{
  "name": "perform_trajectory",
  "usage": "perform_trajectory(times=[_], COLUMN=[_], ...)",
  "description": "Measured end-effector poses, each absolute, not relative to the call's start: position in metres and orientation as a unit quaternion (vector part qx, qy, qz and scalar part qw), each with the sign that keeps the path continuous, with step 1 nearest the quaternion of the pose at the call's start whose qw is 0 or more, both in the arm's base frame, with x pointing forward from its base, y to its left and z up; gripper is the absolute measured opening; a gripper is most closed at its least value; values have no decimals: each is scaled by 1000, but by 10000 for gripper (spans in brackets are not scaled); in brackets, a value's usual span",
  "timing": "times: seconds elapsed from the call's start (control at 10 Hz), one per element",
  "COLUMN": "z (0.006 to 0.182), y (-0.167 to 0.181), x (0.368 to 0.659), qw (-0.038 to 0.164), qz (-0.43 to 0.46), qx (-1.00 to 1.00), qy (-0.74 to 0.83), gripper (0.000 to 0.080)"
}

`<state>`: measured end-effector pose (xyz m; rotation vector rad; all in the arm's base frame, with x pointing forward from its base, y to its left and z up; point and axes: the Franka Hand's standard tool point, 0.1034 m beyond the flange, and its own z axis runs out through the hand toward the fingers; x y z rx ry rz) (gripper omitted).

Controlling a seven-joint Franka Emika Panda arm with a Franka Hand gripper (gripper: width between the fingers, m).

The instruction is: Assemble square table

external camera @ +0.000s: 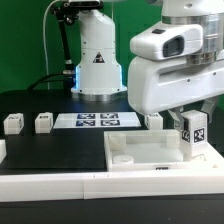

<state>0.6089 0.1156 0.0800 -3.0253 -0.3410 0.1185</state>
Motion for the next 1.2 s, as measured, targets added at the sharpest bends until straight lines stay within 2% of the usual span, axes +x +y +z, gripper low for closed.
perform_trajectory(times=[0.4,0.6,0.9,1.2], z=[79,79,79,78], y=[118,121,120,120], x=[609,609,610,610], qw=[38,26,34,33], qz=[42,47,56,56], qx=[-991,-958,-920,-910], qy=[123,281,387,408], gripper=[290,290,291,291])
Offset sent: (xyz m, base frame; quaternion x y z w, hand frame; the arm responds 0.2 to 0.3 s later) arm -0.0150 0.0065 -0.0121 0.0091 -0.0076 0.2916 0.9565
